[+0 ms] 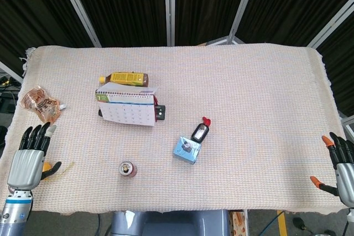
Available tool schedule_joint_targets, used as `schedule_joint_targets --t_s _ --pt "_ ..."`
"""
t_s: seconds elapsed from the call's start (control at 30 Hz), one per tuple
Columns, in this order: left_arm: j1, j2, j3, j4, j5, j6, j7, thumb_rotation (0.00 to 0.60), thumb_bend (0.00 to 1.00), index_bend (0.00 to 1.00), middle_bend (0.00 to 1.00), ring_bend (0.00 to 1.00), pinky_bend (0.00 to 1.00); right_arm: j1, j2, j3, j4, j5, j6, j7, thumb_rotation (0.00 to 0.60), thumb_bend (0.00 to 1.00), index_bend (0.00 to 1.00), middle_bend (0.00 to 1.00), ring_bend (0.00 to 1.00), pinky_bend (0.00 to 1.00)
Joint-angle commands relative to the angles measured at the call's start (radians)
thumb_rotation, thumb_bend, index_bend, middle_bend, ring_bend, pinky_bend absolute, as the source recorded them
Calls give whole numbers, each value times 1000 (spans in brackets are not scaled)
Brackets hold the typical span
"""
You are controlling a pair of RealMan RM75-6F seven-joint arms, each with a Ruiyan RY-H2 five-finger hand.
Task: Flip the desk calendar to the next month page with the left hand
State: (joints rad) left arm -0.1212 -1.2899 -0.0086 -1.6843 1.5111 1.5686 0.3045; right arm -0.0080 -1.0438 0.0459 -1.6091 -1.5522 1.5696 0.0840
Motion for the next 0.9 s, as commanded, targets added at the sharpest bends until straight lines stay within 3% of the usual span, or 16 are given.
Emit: schedule_joint_targets --t_s 0.03,0.1,0.13,0.2,0.33,0.67,0.9 --pt "3 -41 -53 -26 -60 11 -70 600 576 13 193 209 289 0 0 -1 0 0 -1 -1 600 24 0 0 0 0" --pt "-21 -38 -98 -92 -175 -79 -168 600 806 56 522 513 516 1 -1 -2 -2 -2 -2 -2 600 24 0 0 0 0" --pt "-33 -25 -110 -113 -213 -120 -186 600 885 71 615 602 571 0 -1 -2 -3 -3 -1 -3 600 24 0 0 0 0" --pt "-60 1 -135 -151 -296 -199 -197 600 965 73 666 680 617 0 0 -1 -4 -3 1 -3 600 24 0 0 0 0" --pt "-113 24 -177 -179 -431 -298 -151 600 1000 22 685 758 672 0 2 0 -4 -2 1 3 600 24 0 0 0 0" --pt "-229 67 -215 -195 -655 -468 -47 600 1000 17 687 763 676 1 3 -1 -3 -2 -2 9 600 24 0 0 0 0" --pt "-339 23 -233 -143 -873 -572 9 600 1000 0 687 763 676 3 4 2 0 5 -5 18 600 24 0 0 0 0"
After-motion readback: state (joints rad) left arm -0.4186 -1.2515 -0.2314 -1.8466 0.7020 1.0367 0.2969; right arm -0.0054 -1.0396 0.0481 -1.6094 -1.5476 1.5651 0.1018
